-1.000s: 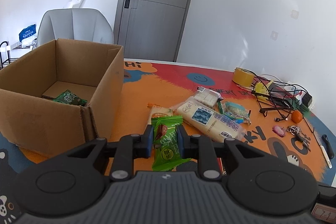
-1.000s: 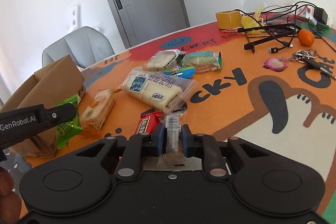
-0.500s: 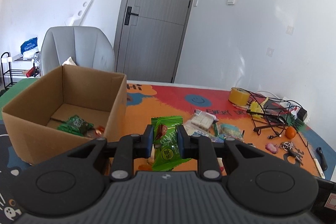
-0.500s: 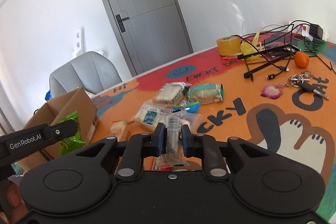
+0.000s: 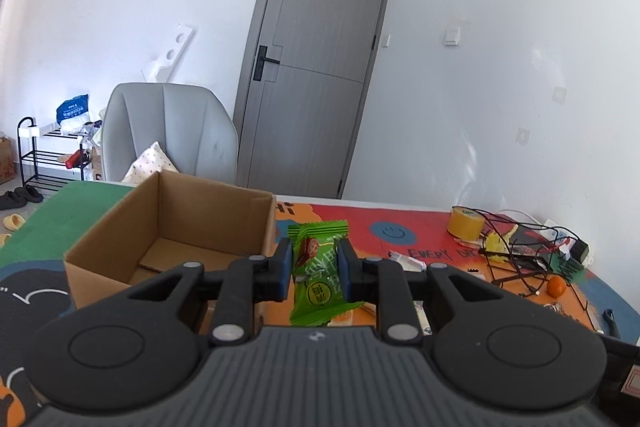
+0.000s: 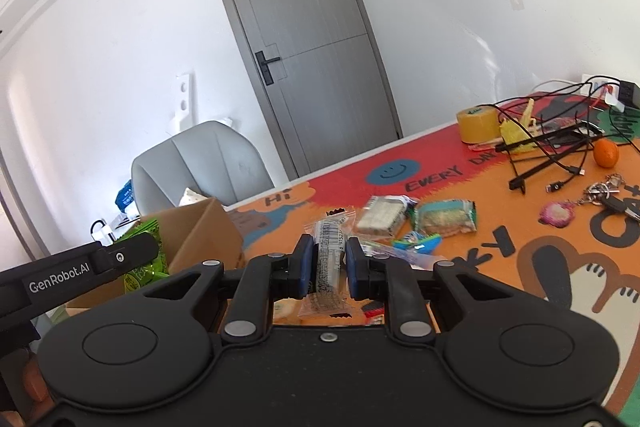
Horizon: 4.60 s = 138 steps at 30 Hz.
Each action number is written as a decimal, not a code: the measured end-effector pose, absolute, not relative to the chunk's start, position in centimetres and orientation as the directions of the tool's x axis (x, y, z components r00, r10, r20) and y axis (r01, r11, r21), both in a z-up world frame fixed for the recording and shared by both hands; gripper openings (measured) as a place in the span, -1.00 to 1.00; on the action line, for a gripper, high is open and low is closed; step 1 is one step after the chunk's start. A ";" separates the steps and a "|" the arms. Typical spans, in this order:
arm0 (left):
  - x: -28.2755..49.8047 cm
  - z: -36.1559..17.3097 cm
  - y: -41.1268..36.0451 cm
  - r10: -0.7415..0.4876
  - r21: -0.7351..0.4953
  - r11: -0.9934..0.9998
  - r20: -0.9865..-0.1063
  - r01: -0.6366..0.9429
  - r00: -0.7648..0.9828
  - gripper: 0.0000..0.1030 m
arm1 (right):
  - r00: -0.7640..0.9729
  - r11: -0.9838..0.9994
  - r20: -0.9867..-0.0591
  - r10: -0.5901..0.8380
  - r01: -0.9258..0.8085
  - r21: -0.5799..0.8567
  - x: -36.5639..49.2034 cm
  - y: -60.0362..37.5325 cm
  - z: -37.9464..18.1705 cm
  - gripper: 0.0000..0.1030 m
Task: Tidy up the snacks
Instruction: 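Carry both snacks over the cardboard box and open both tools to drop them, then move both tools back from the box toward the snack pile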
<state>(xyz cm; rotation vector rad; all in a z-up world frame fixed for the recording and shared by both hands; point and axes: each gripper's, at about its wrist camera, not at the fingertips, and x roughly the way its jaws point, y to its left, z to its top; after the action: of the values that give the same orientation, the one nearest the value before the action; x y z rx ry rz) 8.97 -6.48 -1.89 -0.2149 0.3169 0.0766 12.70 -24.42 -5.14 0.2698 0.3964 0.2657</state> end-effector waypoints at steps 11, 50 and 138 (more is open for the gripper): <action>8.3 -0.7 -3.8 0.090 -0.208 0.966 -0.286 -0.153 0.954 -0.56 | 0.879 0.917 -0.310 0.362 -0.274 0.291 12.7 -21.3 -3.4 -0.63; 9.6 -3.0 6.4 0.217 -0.299 0.891 -0.380 -0.342 0.899 -0.13 | 0.812 0.881 -0.348 0.469 -0.402 0.248 16.6 -10.3 -3.4 -0.63; 10.3 -6.9 -8.5 -0.014 -0.215 0.972 -0.476 -0.100 0.880 -0.03 | 0.845 0.960 -0.493 0.207 -0.078 0.270 12.6 -27.8 -9.3 0.68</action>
<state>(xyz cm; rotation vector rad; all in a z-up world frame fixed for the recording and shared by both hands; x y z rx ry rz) 10.27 -8.46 -6.91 -0.2373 0.4951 0.0451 12.58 -27.76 -9.34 0.2448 0.5454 0.1519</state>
